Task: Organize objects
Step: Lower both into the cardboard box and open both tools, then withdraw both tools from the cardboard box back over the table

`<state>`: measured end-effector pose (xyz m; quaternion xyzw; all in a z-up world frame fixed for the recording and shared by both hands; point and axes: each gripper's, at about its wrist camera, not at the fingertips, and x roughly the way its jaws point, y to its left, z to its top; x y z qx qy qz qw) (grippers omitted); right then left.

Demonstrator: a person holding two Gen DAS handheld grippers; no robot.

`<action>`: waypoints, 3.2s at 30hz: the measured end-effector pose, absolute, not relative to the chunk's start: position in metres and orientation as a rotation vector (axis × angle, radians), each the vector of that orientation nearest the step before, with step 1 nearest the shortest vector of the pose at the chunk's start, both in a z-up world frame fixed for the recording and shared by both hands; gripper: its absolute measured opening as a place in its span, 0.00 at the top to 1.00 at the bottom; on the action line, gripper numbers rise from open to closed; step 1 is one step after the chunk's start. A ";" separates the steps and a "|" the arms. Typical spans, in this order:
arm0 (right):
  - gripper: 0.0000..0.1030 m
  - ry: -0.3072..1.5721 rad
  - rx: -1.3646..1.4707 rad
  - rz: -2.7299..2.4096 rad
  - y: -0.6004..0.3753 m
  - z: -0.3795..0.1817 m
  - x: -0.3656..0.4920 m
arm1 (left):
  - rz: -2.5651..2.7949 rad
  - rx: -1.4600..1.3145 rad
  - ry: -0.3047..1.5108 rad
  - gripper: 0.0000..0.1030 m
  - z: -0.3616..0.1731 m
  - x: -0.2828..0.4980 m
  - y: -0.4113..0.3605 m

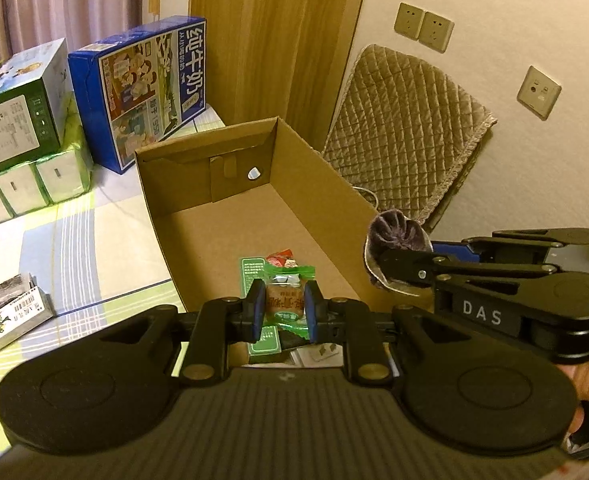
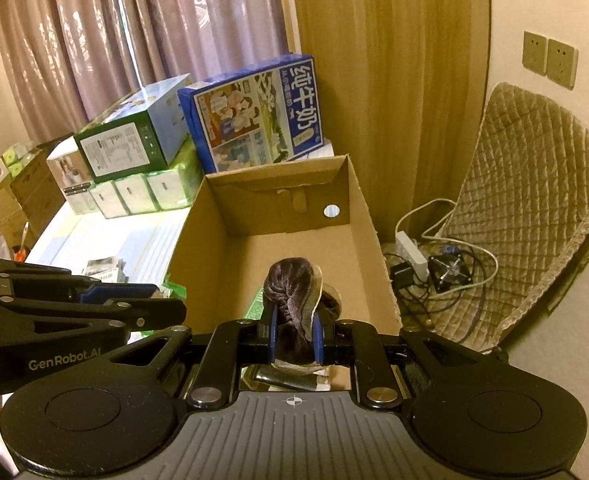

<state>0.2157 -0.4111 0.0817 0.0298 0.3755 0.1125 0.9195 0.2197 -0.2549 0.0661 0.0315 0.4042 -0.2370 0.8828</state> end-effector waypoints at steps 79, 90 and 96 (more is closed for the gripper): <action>0.02 0.718 0.104 0.446 -0.249 0.088 0.106 | -0.090 -0.032 0.743 0.01 0.072 0.071 0.022; 0.02 0.741 0.072 0.486 -0.223 0.079 0.108 | -0.069 -0.041 0.751 0.01 0.069 0.068 0.038; 0.02 0.747 0.058 0.500 -0.214 0.077 0.113 | -0.069 -0.044 0.759 0.01 0.065 0.071 0.041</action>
